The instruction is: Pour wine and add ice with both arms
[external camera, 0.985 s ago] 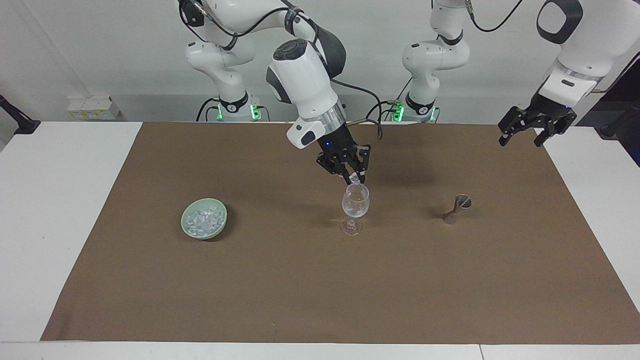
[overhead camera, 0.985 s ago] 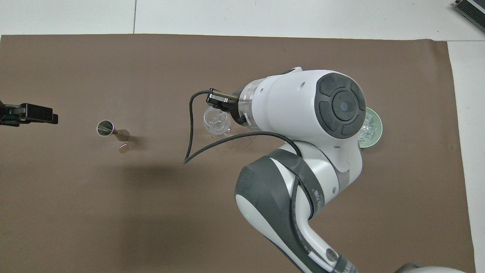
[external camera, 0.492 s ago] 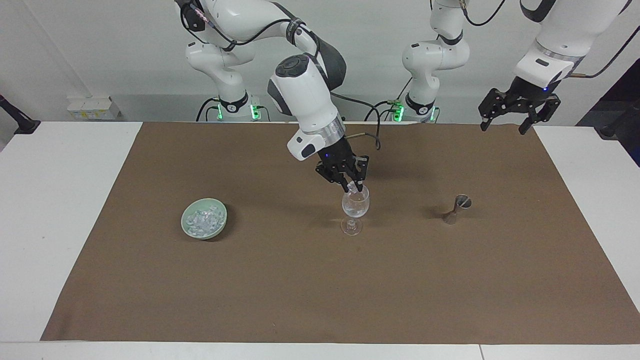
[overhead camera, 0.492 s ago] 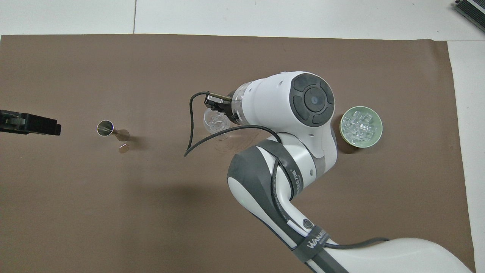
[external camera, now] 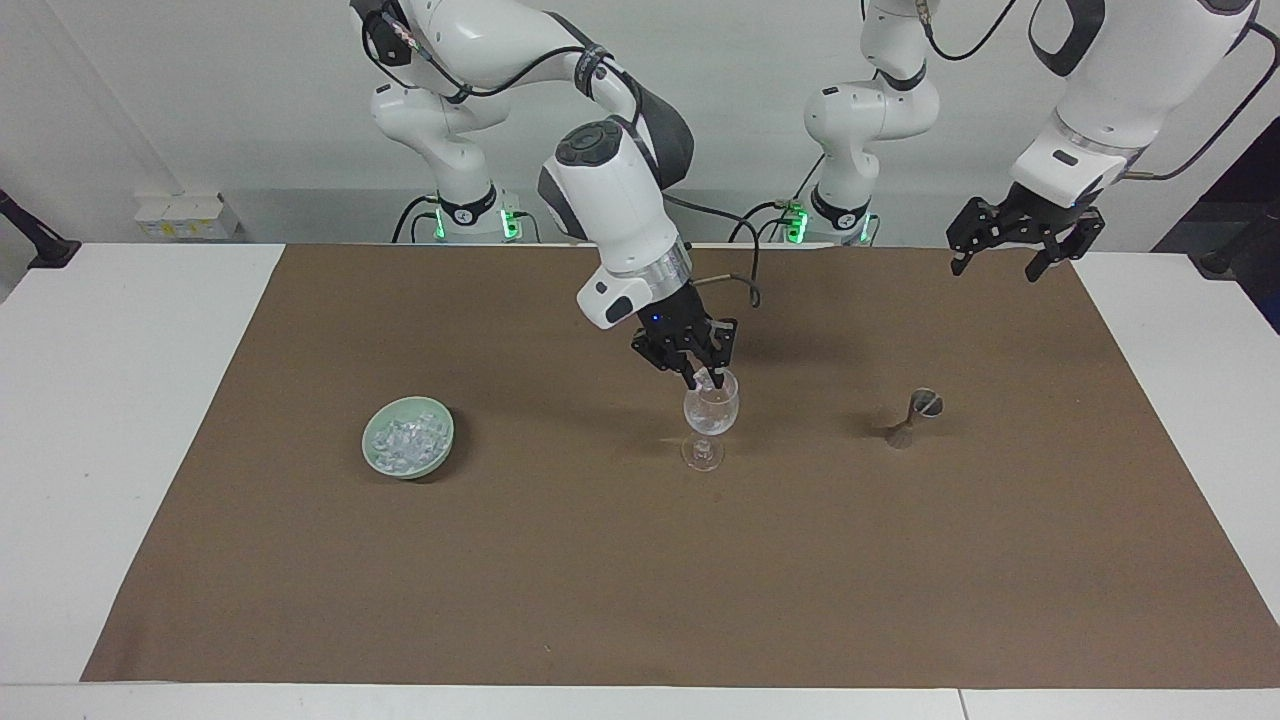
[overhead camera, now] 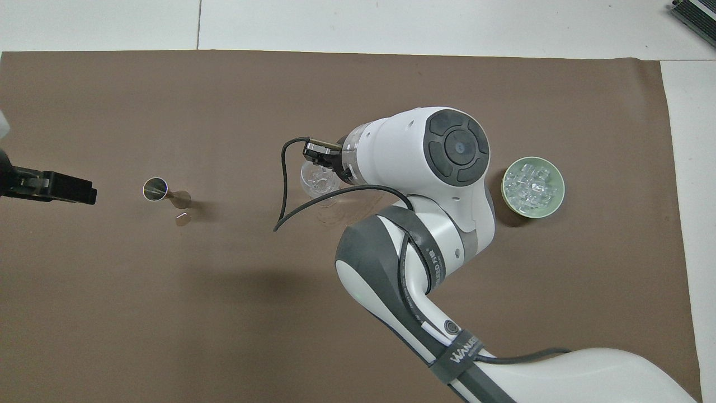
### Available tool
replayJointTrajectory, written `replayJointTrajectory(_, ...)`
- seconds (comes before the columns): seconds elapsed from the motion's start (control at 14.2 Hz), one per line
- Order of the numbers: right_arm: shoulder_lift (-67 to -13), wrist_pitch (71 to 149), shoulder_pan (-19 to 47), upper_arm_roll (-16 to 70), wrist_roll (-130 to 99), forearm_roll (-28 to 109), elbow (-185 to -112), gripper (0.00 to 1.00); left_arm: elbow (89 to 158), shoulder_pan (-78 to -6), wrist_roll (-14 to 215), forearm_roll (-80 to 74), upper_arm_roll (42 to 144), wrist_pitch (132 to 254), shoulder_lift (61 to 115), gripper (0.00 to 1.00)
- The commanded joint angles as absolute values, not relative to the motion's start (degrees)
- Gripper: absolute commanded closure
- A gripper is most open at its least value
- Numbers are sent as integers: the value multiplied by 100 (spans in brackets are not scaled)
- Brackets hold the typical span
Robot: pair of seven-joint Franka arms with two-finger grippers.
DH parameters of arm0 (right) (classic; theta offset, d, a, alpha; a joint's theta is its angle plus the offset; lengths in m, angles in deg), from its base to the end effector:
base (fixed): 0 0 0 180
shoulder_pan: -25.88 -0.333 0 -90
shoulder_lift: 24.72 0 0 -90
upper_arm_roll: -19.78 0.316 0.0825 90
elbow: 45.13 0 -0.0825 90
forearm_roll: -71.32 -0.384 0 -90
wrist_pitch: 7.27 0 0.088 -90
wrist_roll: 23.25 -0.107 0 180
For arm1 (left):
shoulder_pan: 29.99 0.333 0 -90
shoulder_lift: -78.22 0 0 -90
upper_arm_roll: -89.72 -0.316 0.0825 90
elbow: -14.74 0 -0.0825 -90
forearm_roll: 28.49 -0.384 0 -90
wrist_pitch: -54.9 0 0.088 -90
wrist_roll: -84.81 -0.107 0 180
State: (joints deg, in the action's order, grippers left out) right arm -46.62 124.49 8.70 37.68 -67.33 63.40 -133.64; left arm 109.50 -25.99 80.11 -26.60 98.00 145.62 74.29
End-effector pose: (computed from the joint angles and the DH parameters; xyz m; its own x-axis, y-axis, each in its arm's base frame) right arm 0.5906 0.3791 0.4826 0.9533 -0.2880 0.0904 -0.2246 -0.8768 -0.4252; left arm 0.5319 -0.0460 0.6233 0.9879 -0.1553 -0.0007 -0.1552 -0.9876 0.0232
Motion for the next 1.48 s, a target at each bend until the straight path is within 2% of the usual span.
replayJointTrajectory(0.0, -4696, 12606, 795, 3789, -6798, 6447, -13399, 100, 10993, -2656, 8042, -2726, 9754, 14640, 7374, 0)
replayJointTrajectory(0.07, -4696, 12597, 795, 3789, -6798, 6464, -13399, 99, 10949, -2630, 8033, -2726, 9754, 14640, 7348, 0)
replayJointTrajectory(0.14, -4704, 12597, 795, 3780, -6789, 6464, -13399, 86, 10888, -2621, 8024, -2717, 9745, 14614, 7313, 0)
replayJointTrajectory(0.21, -4696, 12589, 795, 3780, -6755, 6473, -13399, 85, 10887, -2621, 8007, -2717, 9728, 14579, 7225, 0)
replayJointTrajectory(0.35, -4696, 12597, 795, 3780, -6754, 6508, -13399, 68, 10887, -2621, 8024, -2717, 9719, 14517, 7207, 0)
replayJointTrajectory(0.42, -4696, 12606, 795, 3780, -6754, 6508, -13399, 64, 10887, -2612, 8024, -2717, 9710, 14430, 7207, 0)
replayJointTrajectory(0.49, -4696, 12606, 786, 3780, -6754, 6517, -13399, 53, 10887, -2604, 8024, -2717, 9701, 14429, 7207, 0)
replayJointTrajectory(0.98, -4678, 12606, 768, 3780, -6754, 6560, -13372, 51, 10764, -2595, 8024, -2717, 9666, 14411, 7198, 0)
replayJointTrajectory(1.2, -4441, 12510, 847, 3754, -6728, 6613, -13372, 49, 10764, -2595, 8024, -2717, 9657, 14411, 7198, 0)
replayJointTrajectory(1.41, -4196, 12212, 1215, 3780, -6614, 7068, -13407, 34, 10764, -2577, 8016, -2717, 9657, 14411, 7198, 0)
